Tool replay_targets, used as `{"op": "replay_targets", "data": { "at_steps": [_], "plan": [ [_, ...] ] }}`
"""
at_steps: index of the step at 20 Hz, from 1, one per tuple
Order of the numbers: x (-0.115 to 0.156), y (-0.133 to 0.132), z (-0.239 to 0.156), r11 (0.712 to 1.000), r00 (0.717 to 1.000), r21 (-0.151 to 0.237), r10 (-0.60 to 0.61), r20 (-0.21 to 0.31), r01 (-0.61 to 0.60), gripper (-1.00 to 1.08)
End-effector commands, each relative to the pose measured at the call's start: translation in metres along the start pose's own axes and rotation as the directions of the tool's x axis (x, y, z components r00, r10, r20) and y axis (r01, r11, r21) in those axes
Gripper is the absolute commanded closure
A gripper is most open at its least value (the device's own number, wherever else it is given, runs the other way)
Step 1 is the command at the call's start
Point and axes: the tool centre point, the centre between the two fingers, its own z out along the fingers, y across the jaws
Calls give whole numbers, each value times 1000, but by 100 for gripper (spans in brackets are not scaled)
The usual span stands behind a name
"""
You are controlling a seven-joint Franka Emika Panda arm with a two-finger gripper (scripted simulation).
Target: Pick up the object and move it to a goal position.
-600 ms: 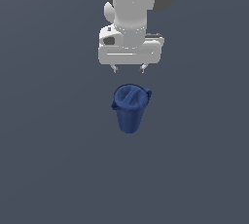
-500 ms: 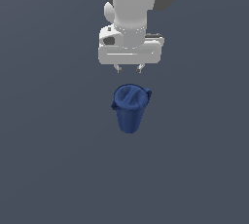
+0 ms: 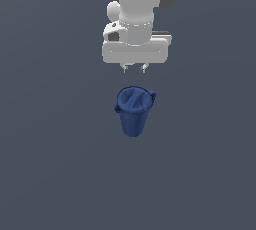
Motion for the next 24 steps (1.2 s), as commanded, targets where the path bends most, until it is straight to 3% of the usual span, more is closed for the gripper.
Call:
{"op": "replay_targets", "data": {
  "at_steps": [1, 12, 24],
  "plan": [
    [1, -3, -6, 1000, 1000, -1, 17, -19, -17, -20],
    [4, -25, -44, 990, 979, -6, 138, -150, -141, -20],
    [4, -56, -77, 957, 914, -13, 272, -303, -289, -20]
  ]
}}
